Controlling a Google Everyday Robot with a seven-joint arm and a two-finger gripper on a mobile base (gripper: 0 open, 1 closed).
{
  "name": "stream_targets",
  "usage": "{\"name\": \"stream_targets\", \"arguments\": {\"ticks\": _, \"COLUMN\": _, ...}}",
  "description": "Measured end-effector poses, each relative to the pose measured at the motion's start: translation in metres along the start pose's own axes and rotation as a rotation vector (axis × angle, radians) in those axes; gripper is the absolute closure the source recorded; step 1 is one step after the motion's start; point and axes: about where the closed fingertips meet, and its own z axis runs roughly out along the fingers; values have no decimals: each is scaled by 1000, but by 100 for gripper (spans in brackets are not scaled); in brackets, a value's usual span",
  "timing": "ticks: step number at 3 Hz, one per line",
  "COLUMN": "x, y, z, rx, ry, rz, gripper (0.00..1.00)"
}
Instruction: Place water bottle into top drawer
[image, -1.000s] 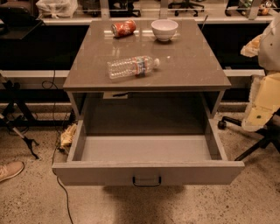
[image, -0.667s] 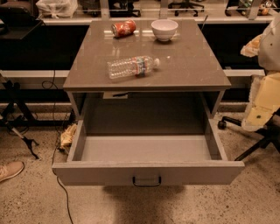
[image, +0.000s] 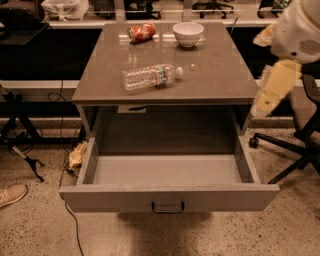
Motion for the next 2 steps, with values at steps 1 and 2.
{"name": "stream_targets", "arguments": {"ticks": 1, "x": -23, "y": -52, "z": 39, "rx": -40, "ry": -47, "rz": -42, "gripper": 0}}
{"name": "stream_targets", "arguments": {"ticks": 2, "x": -54, "y": -94, "z": 77, "rx": -78, "ry": -69, "rz": -92, "gripper": 0}}
